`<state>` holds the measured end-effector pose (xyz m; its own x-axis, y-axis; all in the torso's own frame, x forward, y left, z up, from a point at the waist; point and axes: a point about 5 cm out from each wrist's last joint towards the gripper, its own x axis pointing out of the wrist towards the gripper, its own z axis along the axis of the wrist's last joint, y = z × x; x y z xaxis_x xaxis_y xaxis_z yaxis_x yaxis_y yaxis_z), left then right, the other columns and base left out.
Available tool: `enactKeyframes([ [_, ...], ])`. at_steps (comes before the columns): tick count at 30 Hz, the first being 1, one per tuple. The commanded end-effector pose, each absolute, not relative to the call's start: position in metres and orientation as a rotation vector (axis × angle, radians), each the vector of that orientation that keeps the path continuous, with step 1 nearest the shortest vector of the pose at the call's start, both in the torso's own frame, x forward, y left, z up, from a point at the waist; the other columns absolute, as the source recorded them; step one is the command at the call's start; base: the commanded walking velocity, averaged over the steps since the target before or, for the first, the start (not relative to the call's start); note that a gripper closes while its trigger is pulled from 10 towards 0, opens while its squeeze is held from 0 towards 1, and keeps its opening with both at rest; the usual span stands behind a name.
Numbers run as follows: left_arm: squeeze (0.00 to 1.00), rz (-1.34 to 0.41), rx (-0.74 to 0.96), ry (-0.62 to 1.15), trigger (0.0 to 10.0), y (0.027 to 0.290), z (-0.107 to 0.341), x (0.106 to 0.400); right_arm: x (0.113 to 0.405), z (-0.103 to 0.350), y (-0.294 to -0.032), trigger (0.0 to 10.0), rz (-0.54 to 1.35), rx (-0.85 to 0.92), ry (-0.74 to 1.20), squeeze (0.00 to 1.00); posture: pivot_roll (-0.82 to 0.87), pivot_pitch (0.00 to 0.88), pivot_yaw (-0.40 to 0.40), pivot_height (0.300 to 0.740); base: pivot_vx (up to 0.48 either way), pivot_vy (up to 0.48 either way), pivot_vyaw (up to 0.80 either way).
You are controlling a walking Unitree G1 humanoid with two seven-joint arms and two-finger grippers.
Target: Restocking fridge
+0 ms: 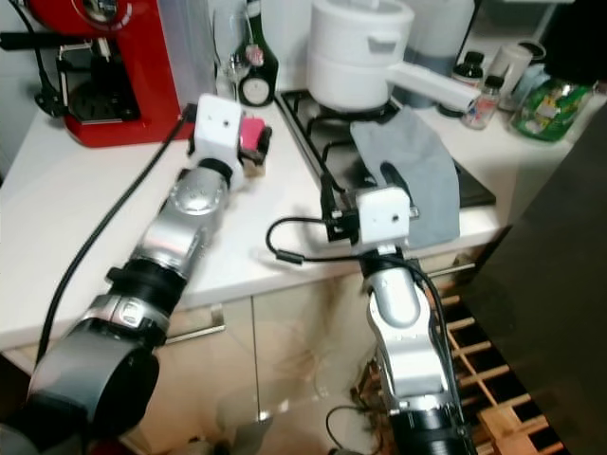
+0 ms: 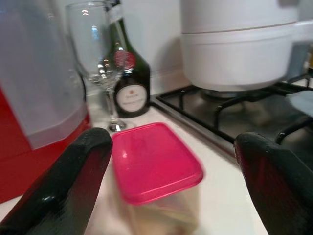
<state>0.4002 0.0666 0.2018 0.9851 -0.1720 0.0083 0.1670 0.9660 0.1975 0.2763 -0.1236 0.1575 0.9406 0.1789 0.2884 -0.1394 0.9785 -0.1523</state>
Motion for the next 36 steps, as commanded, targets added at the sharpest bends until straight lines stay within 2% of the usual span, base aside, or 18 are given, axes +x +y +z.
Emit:
enactKeyframes([
  [1,0.00,-0.176,0.209,-0.044,10.0,0.065,0.214,0.407,0.268,0.162,-0.121,10.0,0.181,-0.130,-0.317,1.00,-0.10,0.000,0.017,0.740,0.000,0.000,0.00],
  [6,0.00,-0.138,0.198,-0.053,10.0,0.070,0.224,0.412,0.254,0.162,-0.122,10.0,0.182,-0.128,-0.311,1.00,-0.15,0.001,0.042,0.740,0.000,0.000,0.00],
  [14,0.00,-0.092,0.151,-0.081,10.0,0.065,0.247,0.419,0.224,0.161,-0.122,10.0,0.178,-0.143,-0.265,1.00,-0.22,0.070,0.058,0.740,0.000,0.000,0.00],
  [18,0.00,-0.098,0.133,-0.090,10.0,0.062,0.252,0.419,0.219,0.161,-0.122,10.0,0.175,-0.144,-0.257,1.00,-0.23,0.078,0.067,0.740,0.000,0.000,0.00],
  [23,0.00,-0.169,0.185,-0.194,10.0,0.060,0.255,0.415,0.219,0.167,-0.124,10.0,0.159,-0.129,-0.268,1.00,-0.22,0.071,0.077,0.740,0.000,0.000,0.00],
  [24,0.00,-0.208,0.151,-0.245,10.0,0.071,0.241,0.406,0.221,0.169,-0.127,10.0,0.144,-0.126,-0.280,1.00,-0.19,0.053,0.072,0.740,0.000,0.000,0.00],
  [26,0.00,-0.217,0.142,-0.261,10.0,0.076,0.237,0.401,0.222,0.169,-0.128,10.0,0.139,-0.126,-0.281,1.00,-0.18,0.051,0.071,0.740,0.000,0.000,0.00],
  [30,0.00,-0.181,0.087,-0.319,10.0,0.103,0.217,0.361,0.234,0.171,-0.132,10.0,0.136,-0.124,-0.289,1.00,-0.12,0.010,0.041,0.740,0.000,0.000,0.00],
  [32,0.00,-0.130,0.113,-0.376,10.0,0.117,0.215,0.334,0.243,0.173,-0.130,10.0,0.148,-0.112,-0.300,1.00,-0.09,0.000,0.027,0.740,0.000,0.000,0.00],
  [33,0.00,-0.130,0.113,-0.376,10.0,0.117,0.215,0.334,0.243,0.173,-0.130,10.0,0.148,-0.112,-0.300,1.00,-0.09,0.000,0.027,0.740,0.000,0.000,0.00],
  [36,0.00,-0.051,0.200,-0.478,10.0,0.134,0.220,0.306,0.259,0.177,-0.129,10.0,0.152,-0.071,-0.311,1.00,-0.02,0.000,-0.011,0.740,0.000,0.000,0.00],
])
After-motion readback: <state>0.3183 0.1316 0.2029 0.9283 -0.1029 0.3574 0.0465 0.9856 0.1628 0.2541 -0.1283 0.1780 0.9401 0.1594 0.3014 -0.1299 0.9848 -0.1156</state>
